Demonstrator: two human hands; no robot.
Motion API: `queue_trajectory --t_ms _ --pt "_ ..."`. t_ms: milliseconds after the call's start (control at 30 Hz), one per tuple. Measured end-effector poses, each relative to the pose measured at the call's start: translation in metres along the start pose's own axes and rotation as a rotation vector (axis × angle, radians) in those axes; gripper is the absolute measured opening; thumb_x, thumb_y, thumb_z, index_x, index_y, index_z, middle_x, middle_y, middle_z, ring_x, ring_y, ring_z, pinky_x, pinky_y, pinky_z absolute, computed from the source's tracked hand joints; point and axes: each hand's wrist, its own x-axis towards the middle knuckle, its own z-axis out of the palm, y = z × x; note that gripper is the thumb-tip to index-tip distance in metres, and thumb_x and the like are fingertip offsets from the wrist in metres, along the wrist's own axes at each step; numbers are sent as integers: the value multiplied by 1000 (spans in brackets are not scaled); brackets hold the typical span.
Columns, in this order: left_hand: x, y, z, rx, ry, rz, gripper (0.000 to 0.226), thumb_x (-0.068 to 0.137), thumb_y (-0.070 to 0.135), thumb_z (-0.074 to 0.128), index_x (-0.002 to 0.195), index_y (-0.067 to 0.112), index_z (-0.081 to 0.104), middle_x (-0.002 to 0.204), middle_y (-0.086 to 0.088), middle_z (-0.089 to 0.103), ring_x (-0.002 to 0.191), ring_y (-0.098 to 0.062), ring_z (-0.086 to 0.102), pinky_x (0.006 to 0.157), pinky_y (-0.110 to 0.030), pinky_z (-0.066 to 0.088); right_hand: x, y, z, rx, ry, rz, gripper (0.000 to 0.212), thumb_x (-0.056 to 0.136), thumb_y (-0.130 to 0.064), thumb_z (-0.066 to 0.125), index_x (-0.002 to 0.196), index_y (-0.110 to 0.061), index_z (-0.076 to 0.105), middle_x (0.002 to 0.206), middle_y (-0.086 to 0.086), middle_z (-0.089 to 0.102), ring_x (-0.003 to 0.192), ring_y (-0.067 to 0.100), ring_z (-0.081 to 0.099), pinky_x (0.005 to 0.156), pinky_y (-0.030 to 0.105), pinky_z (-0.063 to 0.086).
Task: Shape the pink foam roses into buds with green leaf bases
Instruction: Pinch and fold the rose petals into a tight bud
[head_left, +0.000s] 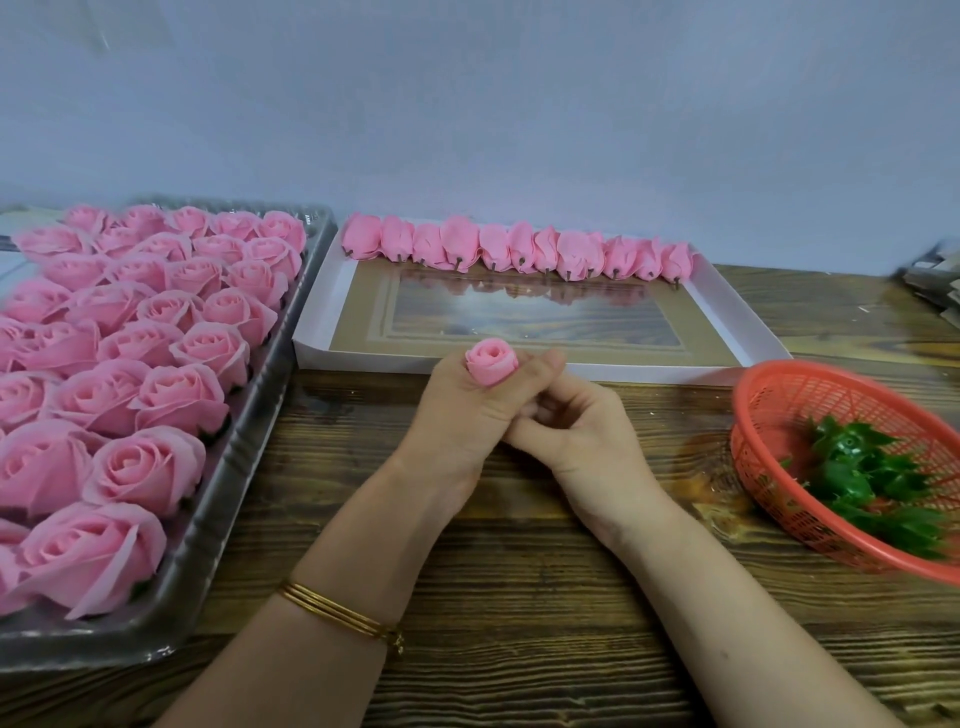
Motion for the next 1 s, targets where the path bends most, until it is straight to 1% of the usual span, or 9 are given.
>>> queue_trajectory --t_ms 67,200,267,367,433,567,700,900,1000 --pt "0 2 -3 47 -81 11 14 82 14 72 68 12 69 66 -5 65 65 -14 63 65 -24 54 0 -2 -2 84 -38 51 37 80 19 61 111 0 68 104 33 67 94 26 60 99 41 47" --pt "-1 5 -9 119 -168 28 22 74 28 72 68 9 63 68 -12 54 68 -18 55 65 -27 48 1 -3 -8 225 -124 117 28 75 12 63 95 -6 73 79 5 72 81 14 64 86 27 52" --pt "-1 4 -9 130 -137 34 23 77 30 72 69 9 67 66 -9 60 67 -16 59 66 -28 52 1 -3 -8 253 -137 121 28 71 9 65 94 -6 72 77 4 71 78 12 64 84 25 52" --pt "1 -2 -5 92 -26 21 33 87 21 70 87 -11 66 80 -32 67 75 -30 65 84 -49 56 2 1 -7 206 -80 96 35 75 15 69 108 2 67 94 16 70 95 24 64 97 37 49" --pt "1 -3 -1 51 21 3 39 89 19 69 92 -19 60 87 -38 64 77 -33 64 88 -57 53 2 4 -7 140 -30 67 34 75 17 68 106 2 67 93 16 69 92 23 63 94 35 50" --pt "2 -7 -1 55 14 3 26 88 19 69 81 -6 68 75 -19 68 70 -25 68 76 -38 58 3 6 -7 52 8 13 33 70 14 74 101 6 66 84 11 68 82 15 63 82 25 52" --pt "3 -3 -4 68 -70 -33 24 77 23 74 86 1 72 81 -20 69 76 -27 67 79 -37 58 3 4 -8 74 -22 12 35 69 12 71 99 -6 72 88 11 71 86 17 65 87 29 53" --pt "2 3 -11 100 -169 -39 51 76 32 73 93 -15 61 81 -18 55 75 -24 53 60 -26 44 3 2 -11 195 -106 109 28 74 14 60 87 -6 74 63 -1 67 65 6 62 69 18 52" --pt "3 1 -9 85 -126 -33 44 83 27 71 93 -15 63 80 -19 58 73 -24 58 62 -29 49 3 4 -11 201 -103 114 27 80 21 56 94 1 70 72 6 68 74 14 62 78 26 52"
